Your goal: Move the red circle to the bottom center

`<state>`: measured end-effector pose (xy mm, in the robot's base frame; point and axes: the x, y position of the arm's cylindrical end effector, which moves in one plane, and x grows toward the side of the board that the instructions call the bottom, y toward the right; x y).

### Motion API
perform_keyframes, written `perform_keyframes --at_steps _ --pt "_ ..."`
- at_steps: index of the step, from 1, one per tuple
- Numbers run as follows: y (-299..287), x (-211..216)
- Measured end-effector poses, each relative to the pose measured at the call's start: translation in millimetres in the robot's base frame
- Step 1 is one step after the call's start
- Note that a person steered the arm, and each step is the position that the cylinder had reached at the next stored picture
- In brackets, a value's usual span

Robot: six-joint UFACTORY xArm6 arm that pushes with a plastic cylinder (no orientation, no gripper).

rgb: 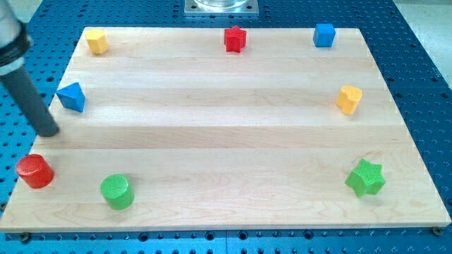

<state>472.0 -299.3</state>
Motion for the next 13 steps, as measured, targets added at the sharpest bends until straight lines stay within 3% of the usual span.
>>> perform_keyframes --at_steps 2,4,11,13 --pt "-5 7" --pt "-2 76" --pt "143 79" --pt "256 119"
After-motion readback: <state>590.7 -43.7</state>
